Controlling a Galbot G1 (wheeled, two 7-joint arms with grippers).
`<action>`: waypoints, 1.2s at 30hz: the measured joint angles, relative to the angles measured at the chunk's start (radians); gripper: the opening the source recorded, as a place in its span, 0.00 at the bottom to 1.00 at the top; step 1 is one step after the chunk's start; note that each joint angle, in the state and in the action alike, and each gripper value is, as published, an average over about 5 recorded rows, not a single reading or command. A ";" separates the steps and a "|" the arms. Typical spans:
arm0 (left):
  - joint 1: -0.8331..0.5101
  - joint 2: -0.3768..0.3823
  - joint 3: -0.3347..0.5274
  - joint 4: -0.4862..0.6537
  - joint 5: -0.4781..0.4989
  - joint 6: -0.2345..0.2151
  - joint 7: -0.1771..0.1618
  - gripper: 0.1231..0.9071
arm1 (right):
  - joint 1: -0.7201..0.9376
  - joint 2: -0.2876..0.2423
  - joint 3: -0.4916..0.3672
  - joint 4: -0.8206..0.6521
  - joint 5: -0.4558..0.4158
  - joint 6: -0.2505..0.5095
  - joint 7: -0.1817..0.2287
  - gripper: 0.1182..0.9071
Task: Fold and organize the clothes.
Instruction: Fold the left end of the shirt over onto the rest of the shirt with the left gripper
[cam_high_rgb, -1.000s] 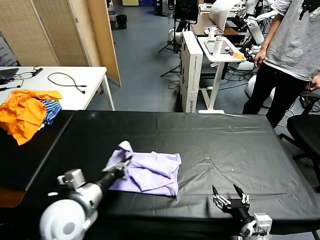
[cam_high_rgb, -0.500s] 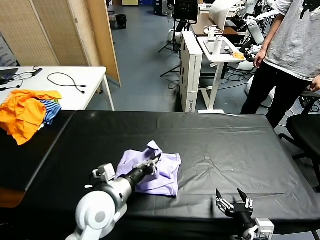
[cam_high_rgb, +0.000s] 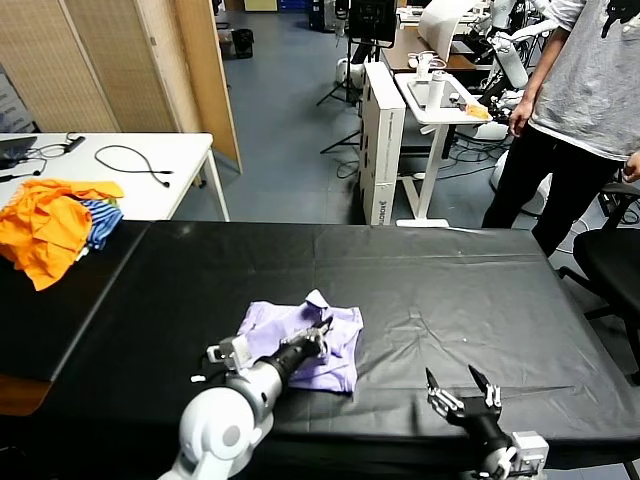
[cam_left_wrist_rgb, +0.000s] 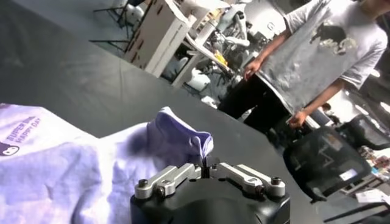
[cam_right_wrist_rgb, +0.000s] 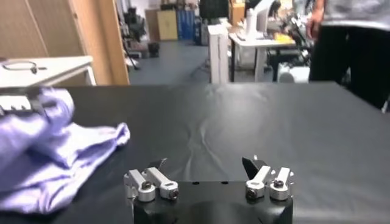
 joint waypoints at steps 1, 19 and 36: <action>0.004 -0.005 0.005 0.004 0.008 0.000 0.001 0.26 | 0.006 -0.012 -0.005 0.004 0.003 0.000 -0.004 1.00; 0.054 0.047 -0.062 -0.098 0.196 -0.083 0.050 1.00 | 0.355 -0.146 -0.274 -0.132 0.214 -0.148 0.070 1.00; 0.117 0.095 -0.140 -0.091 0.331 -0.109 0.062 1.00 | 0.366 -0.162 -0.430 -0.123 0.087 -0.154 0.047 0.80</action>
